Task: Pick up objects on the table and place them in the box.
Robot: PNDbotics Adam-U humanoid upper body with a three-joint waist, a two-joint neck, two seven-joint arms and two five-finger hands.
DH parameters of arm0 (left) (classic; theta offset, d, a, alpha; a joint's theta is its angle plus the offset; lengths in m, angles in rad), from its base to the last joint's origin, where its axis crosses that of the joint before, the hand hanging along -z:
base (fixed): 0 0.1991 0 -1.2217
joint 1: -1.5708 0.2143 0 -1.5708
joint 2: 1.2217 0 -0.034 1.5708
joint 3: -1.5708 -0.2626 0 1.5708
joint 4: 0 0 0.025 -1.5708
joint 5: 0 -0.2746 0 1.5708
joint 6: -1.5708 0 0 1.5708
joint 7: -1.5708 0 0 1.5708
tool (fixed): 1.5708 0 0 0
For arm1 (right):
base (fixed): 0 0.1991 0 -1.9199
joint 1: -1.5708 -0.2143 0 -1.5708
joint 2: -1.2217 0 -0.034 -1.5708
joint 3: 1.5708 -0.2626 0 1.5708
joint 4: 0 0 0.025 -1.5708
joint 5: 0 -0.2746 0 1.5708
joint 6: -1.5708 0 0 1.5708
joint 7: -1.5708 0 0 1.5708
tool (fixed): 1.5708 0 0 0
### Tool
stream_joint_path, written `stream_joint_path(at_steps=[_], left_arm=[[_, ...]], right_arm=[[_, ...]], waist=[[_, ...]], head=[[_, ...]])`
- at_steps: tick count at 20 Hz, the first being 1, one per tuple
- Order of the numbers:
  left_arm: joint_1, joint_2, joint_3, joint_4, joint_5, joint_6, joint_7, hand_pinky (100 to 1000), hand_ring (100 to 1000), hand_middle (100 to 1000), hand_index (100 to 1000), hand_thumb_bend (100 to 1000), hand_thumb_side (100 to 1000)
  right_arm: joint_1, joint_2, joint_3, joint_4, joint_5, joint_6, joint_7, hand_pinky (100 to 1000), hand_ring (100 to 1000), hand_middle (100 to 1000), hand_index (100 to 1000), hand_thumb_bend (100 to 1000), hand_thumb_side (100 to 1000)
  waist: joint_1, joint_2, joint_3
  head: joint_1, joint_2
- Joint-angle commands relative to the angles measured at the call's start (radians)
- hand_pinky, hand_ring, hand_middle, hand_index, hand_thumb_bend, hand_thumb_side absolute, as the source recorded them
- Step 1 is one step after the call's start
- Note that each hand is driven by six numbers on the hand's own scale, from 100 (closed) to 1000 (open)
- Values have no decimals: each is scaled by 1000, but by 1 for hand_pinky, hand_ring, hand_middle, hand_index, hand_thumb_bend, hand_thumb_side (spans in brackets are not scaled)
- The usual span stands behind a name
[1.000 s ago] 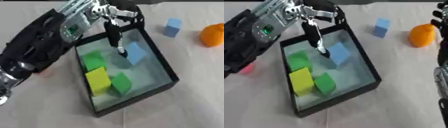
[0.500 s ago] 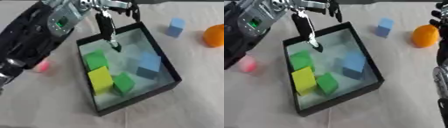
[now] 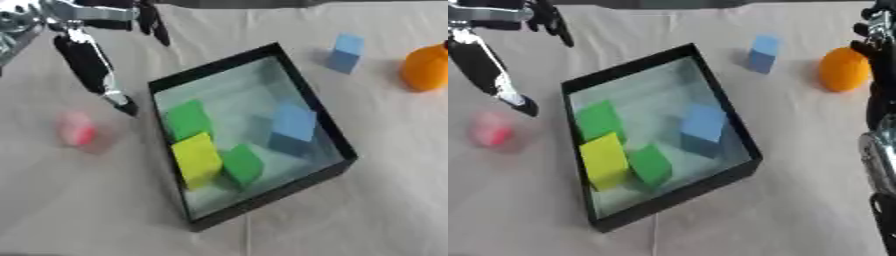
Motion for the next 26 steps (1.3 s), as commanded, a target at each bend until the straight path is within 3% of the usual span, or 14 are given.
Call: stream_joint_path(at_steps=[1, 7, 13, 18, 26], left_arm=[[63, 104, 70, -88, 70, 44, 17, 784, 821, 781, 830, 708, 297], [249, 172, 140, -116, 123, 51, 41, 782, 820, 775, 824, 707, 344], [362, 183, 162, -116, 105, 77, 70, 783, 823, 772, 818, 728, 348], [403, 177, 157, -115, 41, 110, 76, 787, 827, 780, 825, 735, 321], [407, 161, 178, -81, -4, 151, 118, 798, 840, 792, 841, 671, 272]], right_arm=[[-14, -27, -7, -20, 4, 0, -1, 823, 827, 777, 860, 100, 676], [-16, -30, -10, -19, 5, 0, -6, 823, 829, 778, 860, 100, 675], [-12, -35, -12, -19, 4, -1, -10, 823, 828, 778, 859, 100, 675], [-12, -36, -12, -20, 3, -1, -10, 823, 828, 777, 859, 100, 674], [-11, -36, -9, -21, 2, 0, -9, 823, 827, 776, 858, 100, 674]], waist=[[-1, -26, -1], [0, -22, 0], [-3, -27, 7], [-5, -28, 8], [-8, -27, 10]], head=[[-8, -9], [-6, -6], [-13, -9], [0, -13], [-4, -12]])
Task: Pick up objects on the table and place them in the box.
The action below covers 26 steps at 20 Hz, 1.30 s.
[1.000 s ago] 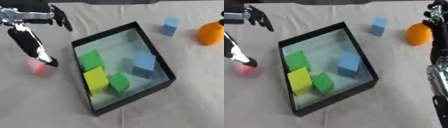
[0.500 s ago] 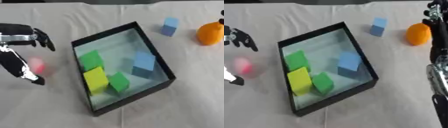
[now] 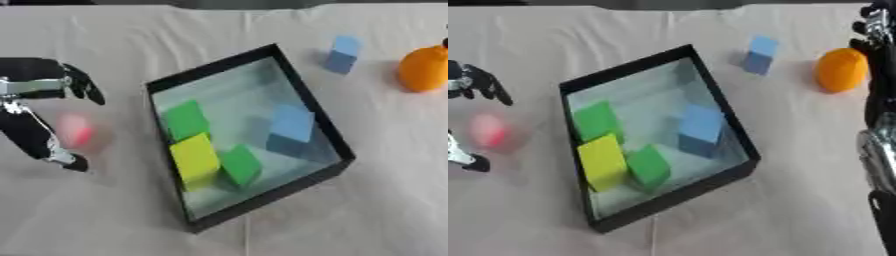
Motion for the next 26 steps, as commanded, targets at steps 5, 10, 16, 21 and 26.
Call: stream_joint_path(at_steps=[5, 10, 16, 21, 26], left_arm=[[-14, 10, 15, 97, -64, -8, -23, 812, 856, 804, 846, 689, 285], [-33, -8, -1, 168, -89, -27, -40, 811, 856, 804, 844, 695, 282], [-53, -27, -26, 247, -164, -52, -60, 825, 869, 810, 845, 752, 238], [-71, -58, -38, 314, -218, -67, -40, 803, 852, 790, 835, 698, 237], [-91, -85, -58, 338, -174, -67, -2, 776, 831, 770, 818, 661, 260]], right_arm=[[-14, -27, -2, -21, 2, 2, 1, 823, 828, 776, 858, 100, 673], [-15, -26, 0, -22, 2, 2, 2, 823, 828, 776, 857, 100, 673], [-16, -23, 3, -22, 2, 4, 4, 822, 829, 777, 856, 100, 673], [-16, -23, 6, -23, 2, 5, 7, 822, 829, 777, 855, 100, 672], [-16, -22, 9, -24, 2, 6, 10, 822, 829, 778, 855, 100, 672]], waist=[[-1, -26, -2], [-2, -25, -5], [-2, -25, -8], [-3, -25, -9], [-4, -25, -10]], head=[[1, -8], [7, -5], [14, -4], [17, -1], [21, -1]])
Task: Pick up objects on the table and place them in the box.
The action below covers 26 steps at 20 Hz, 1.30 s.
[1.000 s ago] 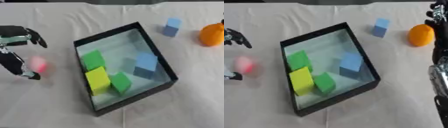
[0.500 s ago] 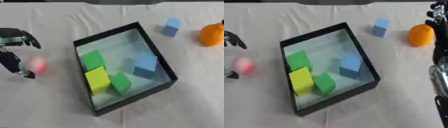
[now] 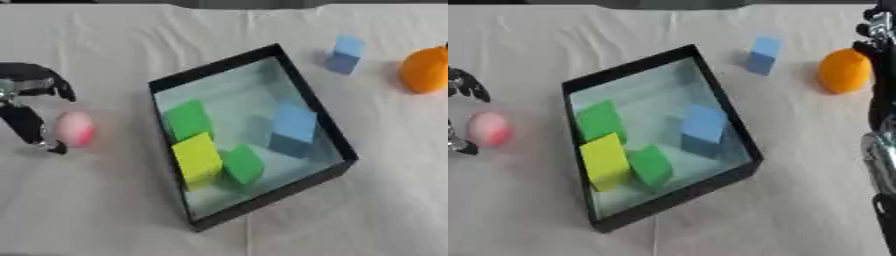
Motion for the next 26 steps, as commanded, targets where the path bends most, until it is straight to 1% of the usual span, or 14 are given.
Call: stream_joint_path(at_steps=[1, 6, 8, 9, 10, 11, 12, 13, 17, 19, 21, 23, 25, 26], left_arm=[[-25, 12, -1, 10, 20, 1, 25, 766, 822, 764, 804, 649, 259], [-49, -15, -21, 45, 2, 2, 63, 745, 805, 747, 766, 617, 222], [-57, -26, -30, 59, -11, -2, 75, 733, 793, 734, 742, 555, 220], [-59, -30, -34, 64, -15, -5, 79, 725, 784, 725, 709, 489, 202], [-59, -32, -36, 62, -16, -9, 76, 714, 770, 707, 668, 432, 157], [-58, -30, -37, 54, -15, -14, 69, 704, 760, 692, 646, 397, 148], [-56, -26, -34, 37, -12, -18, 59, 700, 753, 679, 617, 372, 121], [-55, -19, -29, 13, -10, -20, 49, 695, 747, 669, 591, 376, 100], [-63, 27, 9, -148, -15, -16, 15, 693, 744, 663, 576, 384, 100], [-91, 46, 20, -246, -15, -12, -2, 693, 743, 662, 577, 378, 100], [-162, 43, 16, -325, 1, -9, -23, 687, 738, 657, 575, 362, 100], [-286, -1, -21, -347, 22, -23, -53, 683, 734, 653, 574, 353, 100], [-426, -82, -83, -350, 29, -28, -102, 678, 727, 646, 570, 347, 100], [-499, -141, -123, -333, 22, -25, -132, 674, 724, 643, 570, 343, 100]], right_arm=[[-16, -22, -1, -24, 2, 1, 4, 822, 829, 778, 856, 100, 672], [-18, -19, 2, -24, 2, 2, 8, 822, 830, 778, 855, 100, 672], [-19, -18, 2, -25, 1, 2, 8, 822, 830, 779, 856, 100, 672], [-20, -18, 2, -25, 1, 2, 8, 822, 830, 779, 856, 100, 672], [-20, -18, 1, -25, 1, 2, 7, 822, 830, 779, 856, 100, 672], [-20, -18, 1, -25, 0, 2, 7, 822, 830, 779, 855, 100, 672], [-20, -19, 2, -25, 0, 2, 7, 822, 830, 779, 855, 100, 672], [-20, -19, 2, -25, 0, 2, 7, 822, 830, 779, 855, 100, 672], [-17, -23, 1, -25, 1, 2, 5, 822, 830, 779, 855, 100, 672], [-15, -26, 1, -25, 1, 2, 5, 822, 830, 779, 855, 100, 672], [-13, -28, 0, -24, 1, 1, 3, 822, 830, 779, 855, 100, 672], [-9, -29, 0, -24, 1, 1, 3, 822, 830, 779, 855, 100, 672], [-6, -29, 1, -22, 1, 1, 4, 821, 830, 779, 855, 100, 672], [-5, -28, 1, -22, 1, 1, 4, 821, 830, 779, 855, 100, 672]], waist=[[1, -25, 0], [1, -24, -4], [1, -24, -5], [1, -24, -6], [1, -24, -6], [2, -24, -6], [2, -24, -6], [2, -24, -6], [5, -27, -2], [8, -29, 0], [10, -33, 2], [12, -39, 3], [13, -45, 8], [12, -48, 10]], head=[[5, -2], [6, -2], [6, -3], [6, -3], [6, -3], [6, -2], [6, -2], [6, -2], [5, 1], [6, 3], [9, 7], [15, 12], [17, 17], [18, 19]])
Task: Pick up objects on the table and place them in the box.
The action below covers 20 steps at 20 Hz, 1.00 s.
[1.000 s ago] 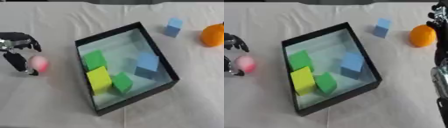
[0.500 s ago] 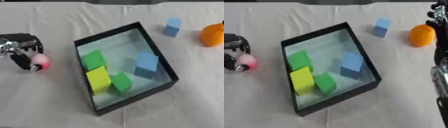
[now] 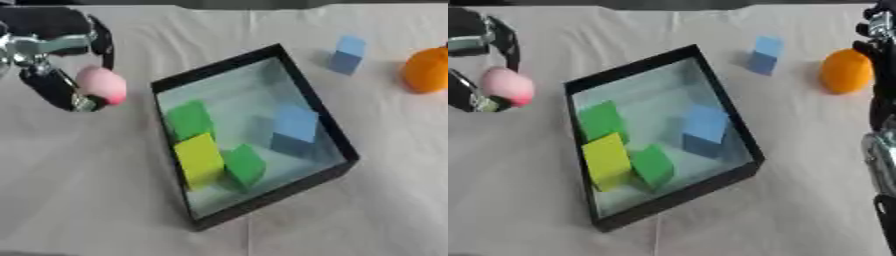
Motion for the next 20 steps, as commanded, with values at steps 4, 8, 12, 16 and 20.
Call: stream_joint_path(at_steps=[4, 8, 12, 16, 20], left_arm=[[-269, -279, -185, 161, -54, -10, -87, 665, 714, 634, 569, 313, 100], [-307, -405, -256, 349, -118, -60, -34, 666, 714, 635, 577, 333, 100], [-297, -492, -276, 520, -206, -117, 60, 662, 713, 639, 589, 414, 100], [-278, -545, -271, 641, -267, -181, 137, 665, 716, 648, 610, 472, 136], [-275, -549, -253, 662, -253, -198, 147, 722, 774, 743, 775, 606, 276]], right_arm=[[-12, -18, -10, -22, -3, -5, -5, 821, 830, 779, 855, 100, 674], [-21, -10, -12, -23, -7, -8, -7, 821, 830, 779, 854, 100, 675], [-28, -6, -9, -25, -9, -9, -4, 821, 830, 779, 854, 100, 675], [-31, -3, -9, -25, -9, -9, -4, 820, 829, 778, 854, 100, 674], [-28, -5, -6, -25, -8, -7, -2, 821, 829, 778, 854, 100, 674]], waist=[[-4, -36, 2], [-3, -35, -7], [-2, -34, -15], [-4, -32, -18], [-5, -33, -15]], head=[[8, 6], [15, 5], [20, 7], [16, 7], [7, 8]])
